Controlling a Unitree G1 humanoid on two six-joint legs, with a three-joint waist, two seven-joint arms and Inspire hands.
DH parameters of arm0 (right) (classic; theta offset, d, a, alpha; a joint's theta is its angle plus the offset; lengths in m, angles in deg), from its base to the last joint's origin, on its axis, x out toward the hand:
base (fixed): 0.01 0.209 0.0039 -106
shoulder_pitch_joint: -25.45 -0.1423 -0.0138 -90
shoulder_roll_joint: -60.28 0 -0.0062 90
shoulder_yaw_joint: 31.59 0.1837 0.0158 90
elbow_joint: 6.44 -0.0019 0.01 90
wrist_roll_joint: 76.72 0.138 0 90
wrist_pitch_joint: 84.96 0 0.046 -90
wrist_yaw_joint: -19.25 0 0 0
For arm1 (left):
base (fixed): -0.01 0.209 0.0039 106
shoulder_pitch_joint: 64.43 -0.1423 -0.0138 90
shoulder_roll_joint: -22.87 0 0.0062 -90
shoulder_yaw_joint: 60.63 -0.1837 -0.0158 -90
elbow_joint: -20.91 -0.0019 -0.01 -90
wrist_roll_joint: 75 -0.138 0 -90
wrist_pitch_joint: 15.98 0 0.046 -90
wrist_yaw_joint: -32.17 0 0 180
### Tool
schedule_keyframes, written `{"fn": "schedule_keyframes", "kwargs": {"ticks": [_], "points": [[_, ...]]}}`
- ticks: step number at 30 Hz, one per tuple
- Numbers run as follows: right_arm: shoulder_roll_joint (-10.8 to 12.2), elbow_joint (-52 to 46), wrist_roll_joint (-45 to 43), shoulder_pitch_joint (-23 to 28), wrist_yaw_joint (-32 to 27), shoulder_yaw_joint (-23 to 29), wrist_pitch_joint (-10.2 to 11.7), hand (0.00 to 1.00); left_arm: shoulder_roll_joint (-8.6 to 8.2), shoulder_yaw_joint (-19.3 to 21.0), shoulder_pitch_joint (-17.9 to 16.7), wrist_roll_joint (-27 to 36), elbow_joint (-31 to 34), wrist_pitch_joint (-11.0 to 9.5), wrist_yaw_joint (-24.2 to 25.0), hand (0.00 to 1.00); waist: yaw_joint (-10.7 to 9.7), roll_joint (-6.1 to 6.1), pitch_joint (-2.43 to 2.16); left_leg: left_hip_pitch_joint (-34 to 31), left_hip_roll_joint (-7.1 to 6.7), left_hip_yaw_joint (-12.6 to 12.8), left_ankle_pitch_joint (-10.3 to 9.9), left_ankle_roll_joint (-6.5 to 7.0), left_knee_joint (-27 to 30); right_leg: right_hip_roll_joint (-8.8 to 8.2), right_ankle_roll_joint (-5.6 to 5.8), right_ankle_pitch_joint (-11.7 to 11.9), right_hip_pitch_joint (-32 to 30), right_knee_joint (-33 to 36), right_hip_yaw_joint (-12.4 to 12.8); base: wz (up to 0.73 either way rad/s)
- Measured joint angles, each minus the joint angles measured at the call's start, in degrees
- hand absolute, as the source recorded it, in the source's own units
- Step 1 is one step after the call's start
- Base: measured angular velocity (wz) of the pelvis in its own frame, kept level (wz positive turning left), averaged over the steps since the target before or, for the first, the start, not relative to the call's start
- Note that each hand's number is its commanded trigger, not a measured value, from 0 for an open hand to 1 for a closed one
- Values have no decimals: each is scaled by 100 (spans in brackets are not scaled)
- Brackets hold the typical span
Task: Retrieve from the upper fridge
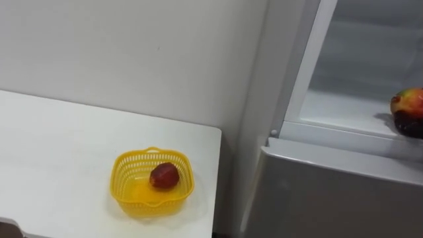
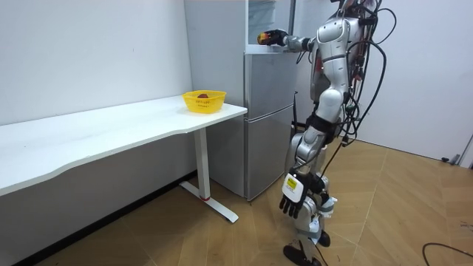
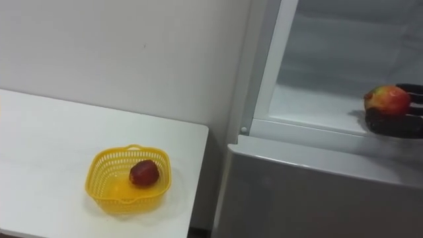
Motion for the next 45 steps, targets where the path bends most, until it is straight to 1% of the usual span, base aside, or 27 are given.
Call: {"fn": "schedule_keyframes", "kwargs": {"ticks": [5, 6, 11, 14, 16, 17, 19, 21, 25, 26, 27, 28, 29, 31, 33, 34, 36, 39, 40, 41, 43, 45], "points": [[-13, 0, 2, -116, -22, -15, -6, 100, 14, -1, 58, 4, -15, 1, 0, 0, 9, -23, 38, 21, 12, 0, 2, -3, -28, 2, 0, 0, 8, -10, 5, 0], [-18, 2, 0, -148, -19, -27, -55, 100, 17, -2, 78, 4, -16, 0, -1, 0, 24, -25, 42, 22, 14, 0, 2, -3, -29, 3, 0, 0, 9, -10, 5, 0], [-35, 2, -1, -159, -27, -21, -84, 100, 21, -2, 116, 5, -21, 1, -2, 0, 85, -31, 40, 25, 16, 0, 2, -3, -33, 3, 0, 0, 10, -12, 0, 0], [-45, 5, -11, -173, -23, -29, -156, 100, 23, -5, 136, 5, -23, -1, -13, 0, 128, -36, 36, 29, 21, -5, 2, -3, -32, 6, 0, 0, 27, -19, -2, 1], [-45, 5, -8, -174, -17, -29, -172, 100, 21, -10, 120, 5, -28, 3, -13, 0, 134, -28, 41, 46, 22, -4, 2, -3, -31, 16, 0, 0, 36, -22, -1, 0], [-44, 5, 2, -174, -14, -32, -170, 100, 22, -13, 114, 5, -28, 3, -15, 0, 134, -9, 54, 62, 18, -3, 2, -3, -31, 14, 0, 0, 53, -43, -6, 0], [-44, -4, 76, -178, -28, -28, -170, 100, 18, -16, 131, 9, -5, -2, -38, 0, 132, -8, 47, 62, 4, -6, 2, -3, -29, 11, 0, 0, 97, -104, 5, 0], [-44, -101, 228, -178, -64, -24, -168, 100, 17, -13, 194, -9, -3, -8, -64, 0, 126, 20, 55, 55, 4, -3, 2, -3, -28, 0, 0, 0, 96, -101, 32, 0], [21, -571, 234, -123, -81, -24, -207, 100, 19, -11, 243, -12, -10, -32, -134, 0, 117, 123, 40, 31, 6, 38, 2, -3, -29, 19, 0, 0, 38, -89, 128, -9], [40, -872, 217, 12, -80, -23, -208, 100, 19, -6, 254, -13, -11, -35, -153, 0, 107, 157, 34, 26, 7, 63, 2, -3, -29, 29, 0, 0, 27, -89, 137, -8], [70, -1167, 222, 167, -82, -24, -211, 100, 18, -7, 256, -12, -14, -61, -167, 0, 107, 191, 15, 33, 7, 80, 2, -3, -31, 34, 0, 0, 24, -81, 138, -8], [92, -1290, 230, 215, -88, -25, -217, 100, 17, -8, 251, -12, -14, -83, -177, 0, 109, 204, 7, 42, 8, 95, 2, -3, -33, 31, 0, 0, 21, -75, 143, -13], [148, -1501, 241, 280, -81, -30, -237, 100, 17, -8, 243, -12, -14, -118, -215, 0, 112, 222, -4, 58, 13, 143, 3, -2, -36, 26, 0, 0, 16, -73, 168, -14], [282, -1752, 241, 349, -89, -47, -240, 100, 18, -9, 245, -9, -9, -120, -256, 0, 95, 232, -10, 67, 17, 162, 3, -2, -35, 17, -1, 1, 18, -69, 197, -7], [422, -2327, 228, 642, -217, -44, -252, 100, 7, -8, 297, -1, -18, -124, -270, 0, 96, 229, -10, 66, 15, 159, 3, -2, -36, 9, -1, 1, 15, -54, 175, 2], [495, -2500, 226, 707, -271, -43, -252, 100, 5, -9, 303, 0, -20, -123, -275, 0, 97, 229, -10, 66, 15, 159, 3, -2, -35, 8, -1, 1, 14, -54, 174, 0], [738, -3164, 223, 1000, -405, -43, -251, 100, -1, -45, 327, -2, -16, -125, -376, 0, 67, 228, -11, 66, 13, 159, 2, -2, -34, -7, -1, 1, 17, -52, 146, 3], [926, -3874, 101, 1359, -491, -43, -233, 100, 0, -53, 333, 37, -11, -169, -405, 0, 71, 237, -8, 64, 12, 157, 2, -2, -22, -12, -6, 5, 39, -70, 145, 6], [956, -4005, 76, 1439, -520, -42, -232, 100, -3, -51, 317, 55, -14, -191, -405, 0, 77, 245, -8, 67, 11, 159, 2, -2, -22, -13, -6, 6, 40, -70, 157, 0], [1009, -4267, 31, 1584, -558, -40, -228, 100, -16, -45, 299, 103, -15, -230, -409, 0, 87, 263, -7, 70, 10, 165, 2, -2, -21, -13, -7, 7, 41, -70, 175, -4], [1113, -4566, -35, 1688, -609, -40, -227, 100, -59, -43, 282, 101, -14, -250, -451, 0, 77, 315, -1, 63, 8, 205, 2, -1, -14, -12, -9, 10, 26, -54, 182, -9], [1206, -4861, -155, 1733, -703, -40, -197, 100, -119, -42, 236, 100, -14, -284, -492, 0, 68, 410, -2, 63, 17, 282, 2, -1, -14, -12, -14, 14, -19, 3, 229, -13]]}}
